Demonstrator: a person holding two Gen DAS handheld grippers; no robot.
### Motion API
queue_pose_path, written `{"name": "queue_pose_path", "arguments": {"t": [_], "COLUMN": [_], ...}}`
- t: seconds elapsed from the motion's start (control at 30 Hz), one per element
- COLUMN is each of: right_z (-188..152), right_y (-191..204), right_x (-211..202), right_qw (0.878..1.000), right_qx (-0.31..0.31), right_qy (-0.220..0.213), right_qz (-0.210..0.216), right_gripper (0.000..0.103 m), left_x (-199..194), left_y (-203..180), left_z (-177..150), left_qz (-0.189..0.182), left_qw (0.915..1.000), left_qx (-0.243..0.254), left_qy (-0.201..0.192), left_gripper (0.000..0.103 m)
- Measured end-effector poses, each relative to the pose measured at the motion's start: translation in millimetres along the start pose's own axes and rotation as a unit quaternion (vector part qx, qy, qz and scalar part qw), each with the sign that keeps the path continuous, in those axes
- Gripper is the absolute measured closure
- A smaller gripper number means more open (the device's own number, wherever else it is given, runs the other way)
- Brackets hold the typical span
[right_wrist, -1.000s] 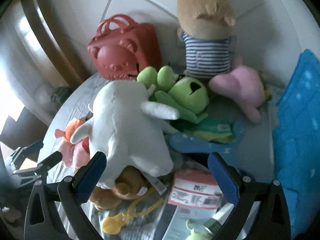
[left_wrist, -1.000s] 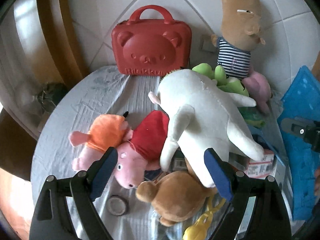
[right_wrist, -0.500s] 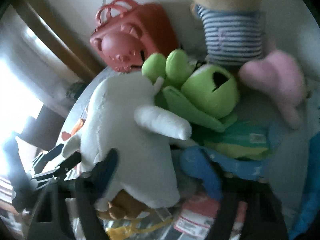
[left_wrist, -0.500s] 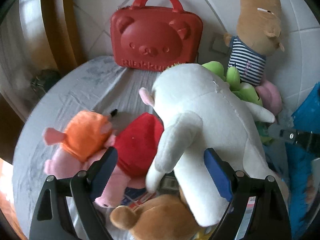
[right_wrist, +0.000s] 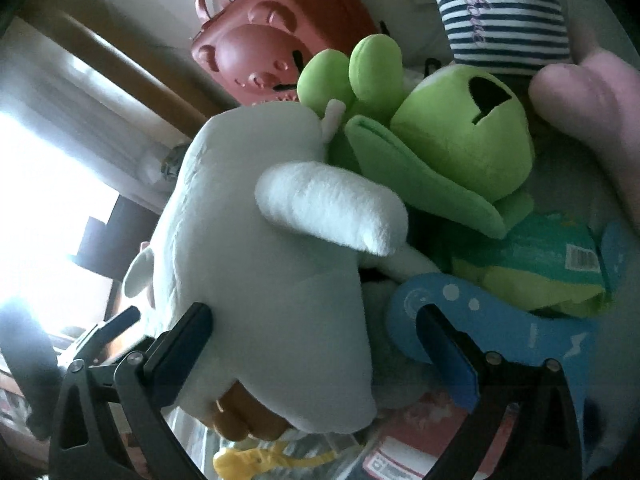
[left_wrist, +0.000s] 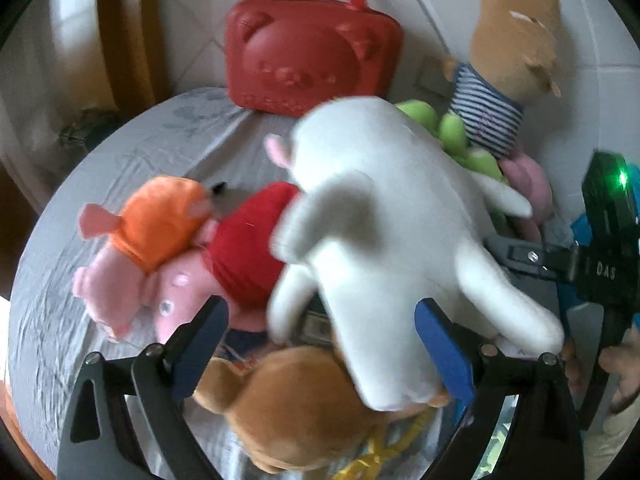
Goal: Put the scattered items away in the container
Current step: 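Lower both tools onto the white rabbit plush from either side, then close both tools on the white rabbit plush and lift it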
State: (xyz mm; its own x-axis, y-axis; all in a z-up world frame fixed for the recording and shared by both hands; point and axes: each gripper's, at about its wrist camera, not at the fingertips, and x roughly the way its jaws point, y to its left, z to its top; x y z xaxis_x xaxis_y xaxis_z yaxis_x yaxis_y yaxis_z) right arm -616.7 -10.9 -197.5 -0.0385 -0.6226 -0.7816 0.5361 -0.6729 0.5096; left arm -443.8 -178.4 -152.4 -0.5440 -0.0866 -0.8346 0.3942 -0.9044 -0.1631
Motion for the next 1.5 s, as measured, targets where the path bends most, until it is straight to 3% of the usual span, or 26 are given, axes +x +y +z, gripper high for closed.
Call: {"name": "queue_pose_path", "arguments": {"t": [0.07,0.1,0.23,0.47,0.57,0.73,0.8,0.83,0.87,0.9,0.97,1.13,1.33,1.5], "right_z": [-2,-3,-9,-18,-7,5,8,8,7,5,2,-7,-35,-46], "right_y": [2,3,6,35,44,43,41,41,43,46,55,66,80,112], "right_x": [3,3,0,16,31,53,64,69,72,74,74,38,-22,-42], "right_qw": [1.000,1.000,0.997,0.975,0.971,0.971,0.970,0.970,0.971,0.972,0.969,0.970,0.967,0.960], "right_qx": [-0.005,-0.009,-0.055,-0.185,-0.208,-0.219,-0.223,-0.224,-0.223,-0.223,-0.233,-0.225,-0.219,-0.225], "right_qy": [0.009,0.010,0.025,0.043,0.030,0.022,0.020,0.019,0.017,0.015,-0.009,-0.066,-0.110,-0.139], "right_qz": [0.002,-0.006,-0.054,-0.112,-0.111,-0.095,-0.092,-0.091,-0.080,-0.067,-0.083,-0.070,-0.068,-0.088], "right_gripper": [0.000,0.000,0.000,0.000,0.000,0.000,0.000,0.008,0.035,0.044,0.045,0.047,0.049,0.053], "left_x": [11,18,34,35,44,70,80,84,88,90,86,51,5,-43], "left_y": [-15,-21,-31,-17,-9,8,10,7,3,0,0,2,-8,-12], "left_z": [-3,-3,-7,-2,3,11,12,12,12,12,12,12,9,9], "left_qz": [0.007,0.015,0.023,0.036,0.047,0.015,-0.001,0.003,0.010,0.020,0.031,-0.005,-0.033,-0.044], "left_qw": [0.9997,0.9993,0.9977,0.9963,0.9957,0.9962,0.9951,0.9940,0.9925,0.9912,0.9906,0.9926,0.9884,0.9827], "left_qx": [0.021,0.032,0.063,0.079,0.080,0.084,0.097,0.108,0.121,0.131,0.134,0.114,0.130,0.146], "left_qy": [0.004,0.005,0.007,0.003,0.005,0.016,0.020,0.017,0.014,0.009,-0.003,-0.042,-0.071,-0.104], "left_gripper": [0.006,0.001,0.000,0.000,0.001,0.002,0.015,0.021,0.040,0.046,0.048,0.050,0.050,0.054]}}
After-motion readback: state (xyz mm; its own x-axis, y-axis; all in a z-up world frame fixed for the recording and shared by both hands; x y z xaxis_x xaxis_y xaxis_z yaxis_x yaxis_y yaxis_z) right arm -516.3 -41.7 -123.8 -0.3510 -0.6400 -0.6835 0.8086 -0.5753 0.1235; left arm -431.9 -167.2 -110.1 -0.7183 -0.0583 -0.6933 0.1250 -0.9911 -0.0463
